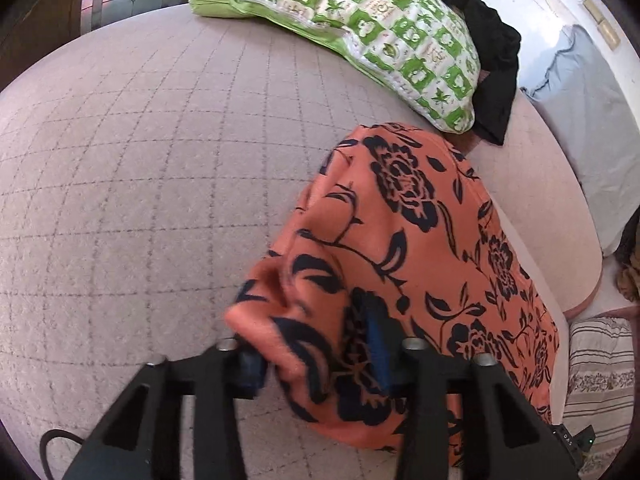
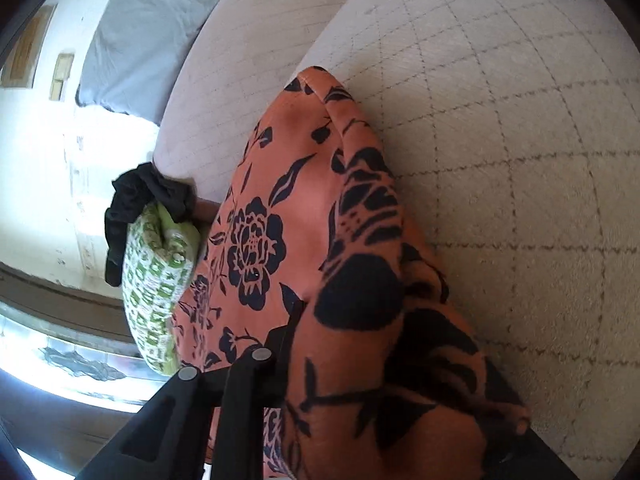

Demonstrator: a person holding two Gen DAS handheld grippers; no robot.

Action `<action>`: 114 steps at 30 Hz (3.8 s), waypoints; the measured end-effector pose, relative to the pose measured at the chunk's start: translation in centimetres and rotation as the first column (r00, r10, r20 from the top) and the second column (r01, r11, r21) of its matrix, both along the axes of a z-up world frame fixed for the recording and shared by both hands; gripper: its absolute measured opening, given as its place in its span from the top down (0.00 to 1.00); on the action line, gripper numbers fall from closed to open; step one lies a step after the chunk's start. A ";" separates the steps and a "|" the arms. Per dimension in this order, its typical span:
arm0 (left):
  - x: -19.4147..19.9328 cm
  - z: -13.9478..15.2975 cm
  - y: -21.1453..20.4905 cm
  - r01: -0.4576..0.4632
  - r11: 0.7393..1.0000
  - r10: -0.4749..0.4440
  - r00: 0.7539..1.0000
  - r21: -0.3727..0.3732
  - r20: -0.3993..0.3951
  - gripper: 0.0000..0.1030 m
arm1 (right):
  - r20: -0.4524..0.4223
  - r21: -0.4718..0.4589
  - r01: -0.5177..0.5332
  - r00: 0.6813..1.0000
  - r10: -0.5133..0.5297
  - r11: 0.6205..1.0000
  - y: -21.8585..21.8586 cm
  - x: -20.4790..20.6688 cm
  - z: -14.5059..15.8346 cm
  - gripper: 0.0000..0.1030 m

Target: Fold small clothes

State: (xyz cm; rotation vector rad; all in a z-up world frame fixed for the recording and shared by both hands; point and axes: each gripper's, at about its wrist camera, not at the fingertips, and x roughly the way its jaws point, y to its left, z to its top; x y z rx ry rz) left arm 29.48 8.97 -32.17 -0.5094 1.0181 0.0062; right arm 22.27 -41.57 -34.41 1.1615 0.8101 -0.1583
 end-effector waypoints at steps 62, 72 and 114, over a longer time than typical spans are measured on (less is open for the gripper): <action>-0.9 1.4 -9.6 0.316 0.826 -0.334 0.942 0.467 -0.046 0.20 | -0.090 -0.256 -0.416 0.909 0.407 0.872 11.9 6.9 7.4 0.71; 0.3 -0.1 -9.5 0.304 0.819 -0.312 0.948 0.487 -0.066 0.00 | -0.140 -0.192 -0.529 0.848 0.510 0.827 15.4 8.3 3.2 0.71; 3.9 1.2 -3.5 0.165 0.899 -0.145 0.986 0.406 -0.079 0.00 | -0.069 -0.102 -0.616 0.788 0.612 0.781 23.4 27.1 1.5 0.73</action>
